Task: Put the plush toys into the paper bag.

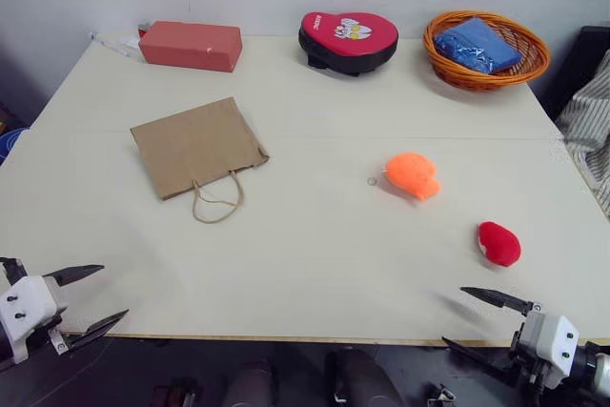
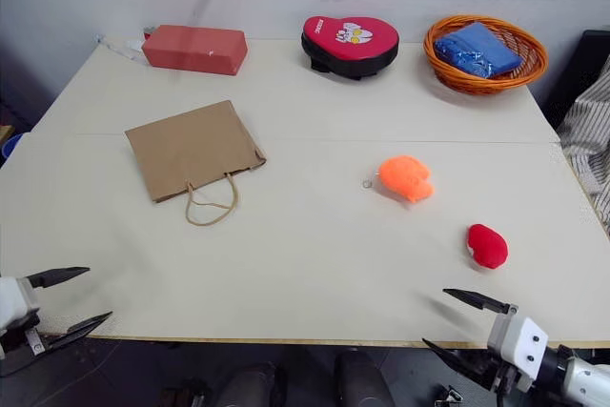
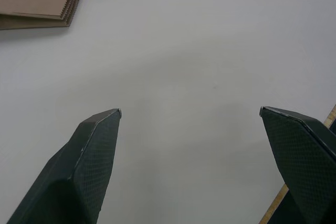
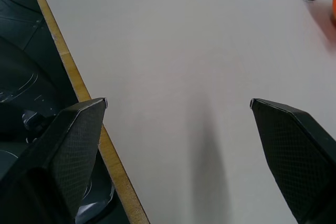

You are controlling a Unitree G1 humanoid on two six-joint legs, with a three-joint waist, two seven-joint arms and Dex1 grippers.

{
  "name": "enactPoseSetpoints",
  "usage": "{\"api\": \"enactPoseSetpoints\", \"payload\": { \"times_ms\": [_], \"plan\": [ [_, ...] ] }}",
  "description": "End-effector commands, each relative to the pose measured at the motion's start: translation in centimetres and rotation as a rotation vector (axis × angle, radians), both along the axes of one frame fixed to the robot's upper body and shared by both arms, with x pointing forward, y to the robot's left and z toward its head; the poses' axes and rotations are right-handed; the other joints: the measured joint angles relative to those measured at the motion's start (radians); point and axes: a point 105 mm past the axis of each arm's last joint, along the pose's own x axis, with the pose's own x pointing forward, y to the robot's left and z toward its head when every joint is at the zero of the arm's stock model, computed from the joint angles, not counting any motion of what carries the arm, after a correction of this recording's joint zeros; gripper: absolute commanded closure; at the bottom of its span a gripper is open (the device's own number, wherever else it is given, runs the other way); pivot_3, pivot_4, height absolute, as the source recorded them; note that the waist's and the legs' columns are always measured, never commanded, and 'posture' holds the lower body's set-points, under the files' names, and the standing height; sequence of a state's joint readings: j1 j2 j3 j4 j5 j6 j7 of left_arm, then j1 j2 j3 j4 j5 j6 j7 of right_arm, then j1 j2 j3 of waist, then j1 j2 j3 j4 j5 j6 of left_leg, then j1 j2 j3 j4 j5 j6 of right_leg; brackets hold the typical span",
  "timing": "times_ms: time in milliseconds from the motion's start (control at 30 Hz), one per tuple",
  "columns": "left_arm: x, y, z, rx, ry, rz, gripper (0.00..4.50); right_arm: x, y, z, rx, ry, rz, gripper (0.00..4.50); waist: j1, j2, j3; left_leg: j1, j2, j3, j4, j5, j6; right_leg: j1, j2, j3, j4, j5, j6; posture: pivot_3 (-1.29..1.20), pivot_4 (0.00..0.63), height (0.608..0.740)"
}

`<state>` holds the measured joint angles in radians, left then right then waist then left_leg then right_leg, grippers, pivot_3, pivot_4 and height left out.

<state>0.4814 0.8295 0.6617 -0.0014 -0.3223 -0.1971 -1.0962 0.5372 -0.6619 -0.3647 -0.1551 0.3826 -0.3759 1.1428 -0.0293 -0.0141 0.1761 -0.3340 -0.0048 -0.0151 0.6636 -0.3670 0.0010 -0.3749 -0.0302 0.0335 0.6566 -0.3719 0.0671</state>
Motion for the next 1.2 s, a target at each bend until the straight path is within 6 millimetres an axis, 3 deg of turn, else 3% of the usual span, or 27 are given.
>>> {"api": "enactPoseSetpoints", "payload": {
  "times_ms": [33,267,400,467,600,767,933,1033,1200],
  "plan": [
    [0.0,0.0,0.5,-0.006,-0.016,-0.001,0.05,0.2,0.0,0.7,-0.001,-0.035,0.015,0.01,0.001,0.000,0.000,0.000,0.000,0.000,0.000,0.000,0.000,0.000,0.000,0.000,0.000,0.000,0.000,0.00,0.150,0.740],
    [0.4,-0.4,1.1,-0.092,0.003,0.036,0.05,1.0,2.3,1.6,0.027,-0.131,0.091,0.01,0.001,0.000,0.000,0.000,0.000,0.000,0.000,0.000,0.000,0.000,0.000,0.000,0.000,0.000,0.000,0.00,0.150,0.740],
    [0.9,-0.7,1.9,-0.112,0.045,-0.008,0.05,1.4,4.5,4.5,0.235,-0.276,0.110,0.01,0.001,0.000,0.000,0.000,0.000,-0.001,0.000,0.000,0.000,0.000,0.000,-0.001,0.000,0.000,0.000,0.00,0.150,0.740],
    [1.9,-0.8,2.9,-0.110,0.046,-0.021,0.05,1.5,5.6,5.5,0.372,-0.211,0.104,0.01,0.001,0.001,0.001,0.000,0.000,-0.001,0.000,0.000,-0.001,0.000,0.000,-0.001,0.001,0.000,0.000,0.00,0.150,0.740],
    [5.9,-2.8,5.6,-0.038,-0.045,-0.134,0.05,2.2,7.8,7.8,0.492,-0.263,0.121,0.01,0.014,-0.001,0.000,-0.001,0.000,-0.002,0.002,0.001,-0.001,0.000,-0.001,-0.003,0.002,0.000,0.000,0.00,0.150,0.740],
    [10.0,-5.9,5.3,-0.003,-0.056,-0.283,0.05,2.7,9.4,8.1,0.497,-0.277,0.151,0.01,0.014,0.003,0.000,-0.001,-0.001,-0.002,0.001,0.002,-0.003,-0.001,-0.001,-0.003,0.002,0.000,0.000,0.00,0.150,0.740],
    [15.0,-8.0,4.4,0.066,-0.097,-0.311,0.05,3.2,9.9,8.2,0.494,-0.299,0.138,0.01,0.006,0.001,0.000,-0.005,0.000,-0.001,0.003,0.005,-0.008,-0.005,0.001,-0.002,0.005,0.000,0.000,0.00,0.150,0.740],
    [16.9,-9.2,4.3,0.056,-0.119,-0.329,0.05,3.3,10.0,8.2,0.489,-0.304,0.128,0.01,0.001,0.001,0.000,-0.005,0.000,-0.001,0.004,0.005,-0.008,-0.005,0.001,-0.002,0.006,0.000,0.000,0.00,0.150,0.740],
    [17.9,-10.6,4.0,0.052,-0.121,-0.412,1.27,3.1,10.1,8.1,0.482,-0.308,0.108,0.00,0.001,0.001,0.000,-0.006,0.000,0.000,0.004,0.006,-0.009,-0.007,0.002,-0.002,0.006,0.000,0.000,0.00,0.150,0.740]
  ]
}}
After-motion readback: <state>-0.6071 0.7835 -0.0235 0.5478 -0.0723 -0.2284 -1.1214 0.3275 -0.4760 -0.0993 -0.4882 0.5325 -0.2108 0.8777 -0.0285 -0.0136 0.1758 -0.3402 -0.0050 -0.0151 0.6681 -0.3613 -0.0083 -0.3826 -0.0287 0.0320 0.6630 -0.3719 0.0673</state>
